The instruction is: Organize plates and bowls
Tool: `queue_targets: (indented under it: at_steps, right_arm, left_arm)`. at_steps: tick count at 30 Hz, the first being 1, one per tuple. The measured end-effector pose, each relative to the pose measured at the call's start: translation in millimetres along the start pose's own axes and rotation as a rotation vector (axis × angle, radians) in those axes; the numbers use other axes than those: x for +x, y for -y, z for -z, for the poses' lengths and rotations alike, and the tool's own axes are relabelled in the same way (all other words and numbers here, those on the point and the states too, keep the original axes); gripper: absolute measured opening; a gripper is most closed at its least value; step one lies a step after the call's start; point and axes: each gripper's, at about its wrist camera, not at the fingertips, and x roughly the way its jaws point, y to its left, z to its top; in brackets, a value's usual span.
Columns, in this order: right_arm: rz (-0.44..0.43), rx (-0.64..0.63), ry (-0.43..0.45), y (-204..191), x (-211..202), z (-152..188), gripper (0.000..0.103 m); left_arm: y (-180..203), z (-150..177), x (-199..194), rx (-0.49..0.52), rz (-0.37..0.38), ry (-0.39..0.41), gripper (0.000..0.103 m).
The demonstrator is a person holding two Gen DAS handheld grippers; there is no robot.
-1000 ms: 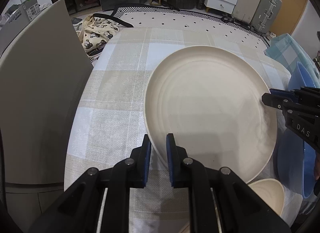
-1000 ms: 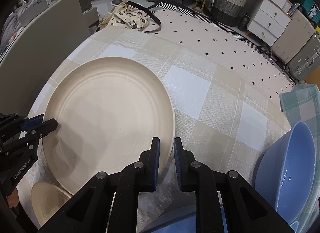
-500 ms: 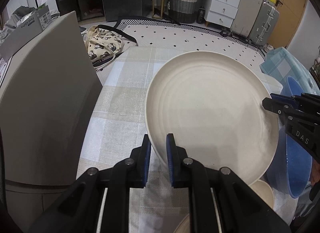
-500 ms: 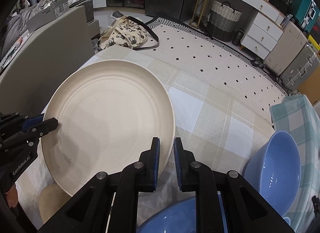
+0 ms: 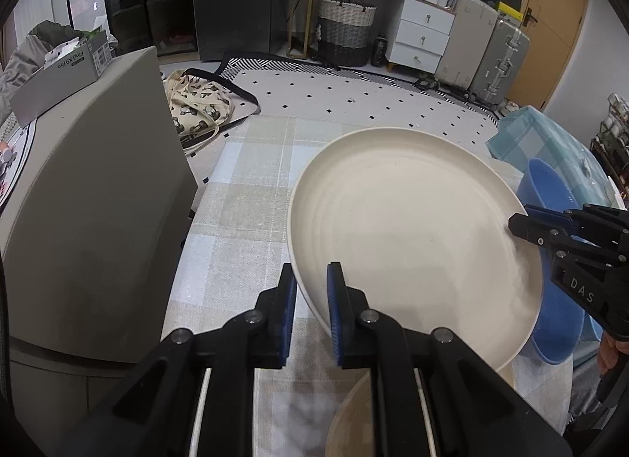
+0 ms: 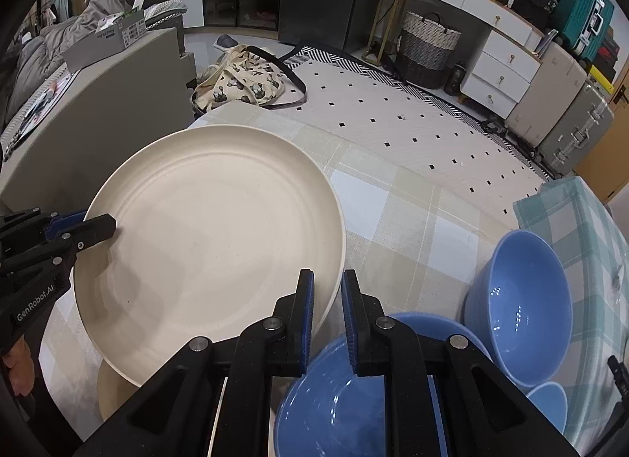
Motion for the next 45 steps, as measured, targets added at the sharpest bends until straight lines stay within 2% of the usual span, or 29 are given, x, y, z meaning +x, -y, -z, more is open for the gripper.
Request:
queue_targets:
  at_steps: [11, 22, 34, 45]
  right_arm:
    - [0.025, 0.023, 0.020, -13.7, -41.4, 28.7, 0.014]
    - [0.015, 0.000, 0.038, -51.3, -61.8, 50.7, 0.014]
    - [-0.020, -0.018, 0.051, -71.0, -68.7, 76.0, 0.014]
    - [-0.044, 0.000, 0.042, -67.1, -64.3, 101.6, 0.014]
  left_arm:
    - [-6.8, 18.0, -40.8, 0.006, 0.050, 0.062, 0.013]
    - [-26.6, 46.6, -66.7, -0.005, 0.041, 0.092, 0.013]
    - [-33.0, 68.9, -84.7, -0.003, 0.017, 0.123, 0.013]
    - [-20.2, 84.4, -83.6, 0.023, 0.007, 0.117, 0.013]
